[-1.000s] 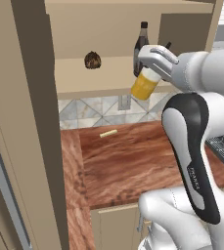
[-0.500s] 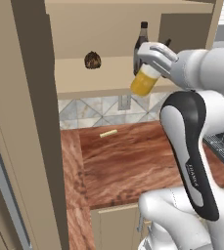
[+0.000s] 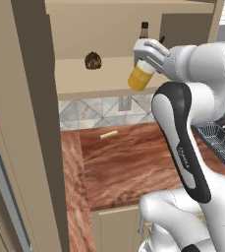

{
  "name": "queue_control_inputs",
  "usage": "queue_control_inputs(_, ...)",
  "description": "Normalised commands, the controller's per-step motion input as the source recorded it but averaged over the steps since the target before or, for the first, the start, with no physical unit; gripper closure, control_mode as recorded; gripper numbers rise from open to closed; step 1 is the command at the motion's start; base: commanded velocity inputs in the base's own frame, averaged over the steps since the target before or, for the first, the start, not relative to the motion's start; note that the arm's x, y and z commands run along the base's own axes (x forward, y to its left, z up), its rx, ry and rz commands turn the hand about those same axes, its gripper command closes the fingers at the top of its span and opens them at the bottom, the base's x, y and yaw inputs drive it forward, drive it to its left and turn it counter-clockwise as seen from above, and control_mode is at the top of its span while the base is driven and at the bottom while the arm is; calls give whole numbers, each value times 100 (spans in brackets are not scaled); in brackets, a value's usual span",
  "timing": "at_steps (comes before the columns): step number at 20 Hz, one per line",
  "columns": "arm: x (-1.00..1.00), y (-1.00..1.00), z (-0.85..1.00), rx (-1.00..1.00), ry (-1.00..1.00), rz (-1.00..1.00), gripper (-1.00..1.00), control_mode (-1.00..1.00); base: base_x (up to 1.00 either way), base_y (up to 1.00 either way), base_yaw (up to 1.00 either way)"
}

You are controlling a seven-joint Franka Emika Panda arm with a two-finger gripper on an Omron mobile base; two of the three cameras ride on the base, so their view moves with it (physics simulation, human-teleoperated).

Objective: Pick the syrup bottle and mustard from the counter and place them in the cabinet.

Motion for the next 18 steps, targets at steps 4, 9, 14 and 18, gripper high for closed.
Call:
queue_control_inputs(4,29,0,-1,0,0,0,100,-100,0,0,0)
queue_control_inputs(9,21,0,-13,0,0,1,100,-100,0,0,0)
queue_control_inputs(14,20,0,-23,0,0,2,100,-100,0,0,0)
queue_control_inputs(18,25,0,-14,0,0,2,100,-100,0,0,0)
